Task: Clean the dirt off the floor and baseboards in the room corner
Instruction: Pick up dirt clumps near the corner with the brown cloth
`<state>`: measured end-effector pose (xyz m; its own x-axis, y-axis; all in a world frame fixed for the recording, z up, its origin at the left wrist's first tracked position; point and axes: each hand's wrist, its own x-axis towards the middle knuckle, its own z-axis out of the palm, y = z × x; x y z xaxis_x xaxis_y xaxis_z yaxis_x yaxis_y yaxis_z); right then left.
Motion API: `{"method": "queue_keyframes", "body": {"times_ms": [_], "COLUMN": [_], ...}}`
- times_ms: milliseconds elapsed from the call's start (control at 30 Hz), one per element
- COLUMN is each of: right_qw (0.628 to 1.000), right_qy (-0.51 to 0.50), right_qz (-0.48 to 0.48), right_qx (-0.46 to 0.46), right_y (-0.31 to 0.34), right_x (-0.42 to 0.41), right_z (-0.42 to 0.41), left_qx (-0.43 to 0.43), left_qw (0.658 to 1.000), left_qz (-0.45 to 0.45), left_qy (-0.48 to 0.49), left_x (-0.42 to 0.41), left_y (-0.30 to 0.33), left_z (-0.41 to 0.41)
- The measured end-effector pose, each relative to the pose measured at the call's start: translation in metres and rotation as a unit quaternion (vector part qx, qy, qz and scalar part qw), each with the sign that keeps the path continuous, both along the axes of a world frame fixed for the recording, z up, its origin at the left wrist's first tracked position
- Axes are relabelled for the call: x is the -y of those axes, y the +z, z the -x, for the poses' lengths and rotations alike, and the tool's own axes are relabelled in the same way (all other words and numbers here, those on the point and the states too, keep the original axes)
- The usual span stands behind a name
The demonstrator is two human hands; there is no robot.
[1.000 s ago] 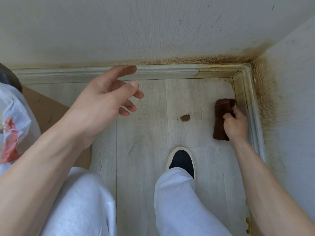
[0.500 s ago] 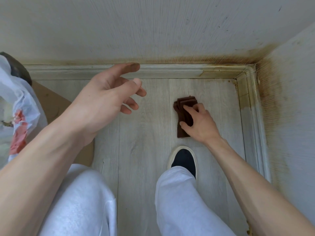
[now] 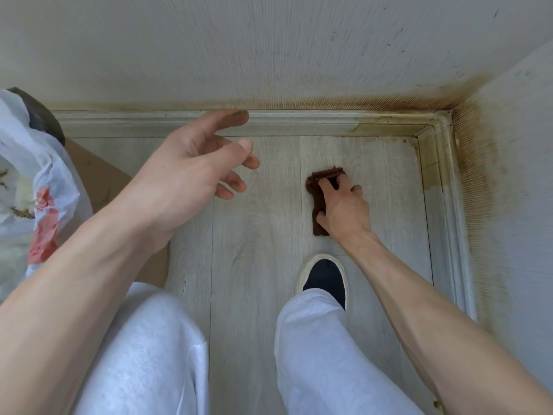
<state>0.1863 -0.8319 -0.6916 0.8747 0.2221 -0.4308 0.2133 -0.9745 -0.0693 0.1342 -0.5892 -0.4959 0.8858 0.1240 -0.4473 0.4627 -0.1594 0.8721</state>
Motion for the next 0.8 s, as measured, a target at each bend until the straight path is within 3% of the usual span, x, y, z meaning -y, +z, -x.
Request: {"method": "queue_keyframes", "body": {"times_ms": [567, 700, 800], "right_qw": [0.992, 0.974, 0.929], "right_qy": [-0.043, -0.124, -0.236], "right_qz": [-0.097, -0.164, -0.261], "right_qx": [0.064, 0.092, 0.116], "right_y": [-0.026, -0.031, -0.026], "right_x": [0.009, 0.015, 0.021], "right_z": [-0.024, -0.033, -0.035], "left_qx": [-0.019, 0.000, 0.022], "left_qw": [0.999, 0.999, 0.998], "left_qz": [-0.025, -0.012, -0.005], "left_qy": [0.035, 0.040, 0.050], "left_x": [-0.006, -0.006, -0.004], "left_y": [-0.007, 0.003, 0.010], "left_z": [-0.006, 0.001, 0.006]}}
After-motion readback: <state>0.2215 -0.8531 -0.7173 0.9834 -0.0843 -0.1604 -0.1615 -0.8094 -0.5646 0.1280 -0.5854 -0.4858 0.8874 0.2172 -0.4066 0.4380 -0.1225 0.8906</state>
